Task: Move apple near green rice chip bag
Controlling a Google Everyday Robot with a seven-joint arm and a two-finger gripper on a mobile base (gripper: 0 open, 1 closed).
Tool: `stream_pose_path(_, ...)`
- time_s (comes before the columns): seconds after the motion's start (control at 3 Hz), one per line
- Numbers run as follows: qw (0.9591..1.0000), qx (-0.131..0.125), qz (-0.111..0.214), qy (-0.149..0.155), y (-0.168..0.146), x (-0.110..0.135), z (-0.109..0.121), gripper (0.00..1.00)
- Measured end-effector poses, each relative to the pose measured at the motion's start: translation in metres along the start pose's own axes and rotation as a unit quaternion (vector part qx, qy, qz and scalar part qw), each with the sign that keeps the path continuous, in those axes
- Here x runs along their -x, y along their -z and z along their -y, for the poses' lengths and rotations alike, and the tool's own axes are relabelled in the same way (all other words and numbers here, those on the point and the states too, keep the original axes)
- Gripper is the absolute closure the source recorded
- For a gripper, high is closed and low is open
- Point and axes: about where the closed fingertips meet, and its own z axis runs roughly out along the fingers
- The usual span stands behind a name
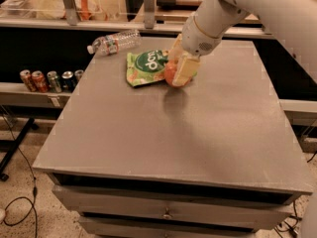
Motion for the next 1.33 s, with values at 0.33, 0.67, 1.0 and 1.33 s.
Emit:
stream_pose_path(0.33, 0.9999, 0.006, -0.013, 0.008, -0.01, 0.006, 0.006, 1.0)
stream_pose_path(0.67, 0.9995, 0.018, -0.022, 0.013, -0.021, 0.01, 0.008, 0.82)
stream_pose_path(1.0, 0.999, 0.032, -0.025, 0.015, -0.033, 0.011, 0.008, 0.59)
stream_pose_path(1.33, 0.9987, 0.042, -0.025, 0.016, -0.042, 0.01, 0.007, 0.35)
